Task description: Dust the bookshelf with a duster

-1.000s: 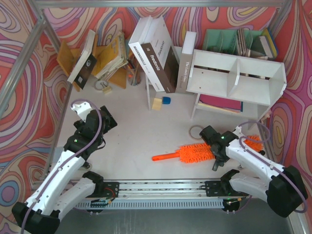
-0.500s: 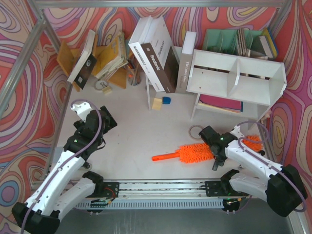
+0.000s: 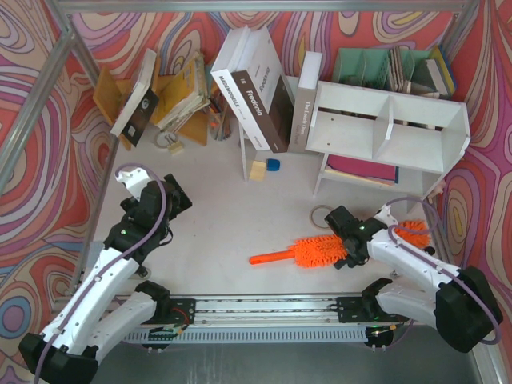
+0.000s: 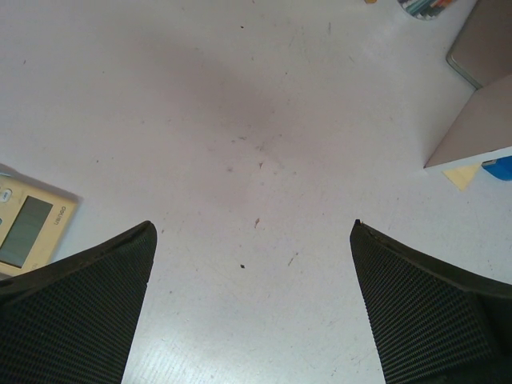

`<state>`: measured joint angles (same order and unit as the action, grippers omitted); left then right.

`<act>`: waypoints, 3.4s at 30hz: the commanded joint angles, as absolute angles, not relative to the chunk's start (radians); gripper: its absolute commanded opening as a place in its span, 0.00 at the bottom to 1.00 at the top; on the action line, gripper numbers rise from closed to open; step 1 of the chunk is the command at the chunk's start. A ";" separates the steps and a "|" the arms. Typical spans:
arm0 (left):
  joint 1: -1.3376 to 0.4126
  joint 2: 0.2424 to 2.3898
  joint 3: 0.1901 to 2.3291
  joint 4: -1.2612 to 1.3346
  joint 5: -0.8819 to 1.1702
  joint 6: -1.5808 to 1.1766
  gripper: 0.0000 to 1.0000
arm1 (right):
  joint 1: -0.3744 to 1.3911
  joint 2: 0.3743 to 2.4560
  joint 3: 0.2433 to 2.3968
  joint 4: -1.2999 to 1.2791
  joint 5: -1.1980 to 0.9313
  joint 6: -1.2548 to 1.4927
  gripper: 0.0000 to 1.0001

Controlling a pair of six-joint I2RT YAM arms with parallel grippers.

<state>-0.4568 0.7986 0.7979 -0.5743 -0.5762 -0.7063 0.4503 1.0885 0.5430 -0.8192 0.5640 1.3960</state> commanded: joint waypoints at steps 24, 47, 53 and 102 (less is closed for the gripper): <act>-0.459 0.811 0.794 -0.561 -0.556 -0.688 0.98 | 0.409 1.102 0.780 -0.788 0.692 1.335 0.27; -0.459 0.816 0.792 -0.555 -0.536 -0.689 0.98 | 0.214 1.258 0.720 -0.453 0.619 1.300 0.27; -0.459 0.816 0.792 -0.551 -0.528 -0.687 0.98 | 0.189 1.288 0.699 -0.427 0.619 1.315 0.27; -0.644 0.967 0.868 -0.500 -0.496 -0.588 0.98 | 0.262 1.102 0.618 -0.826 0.431 1.412 0.64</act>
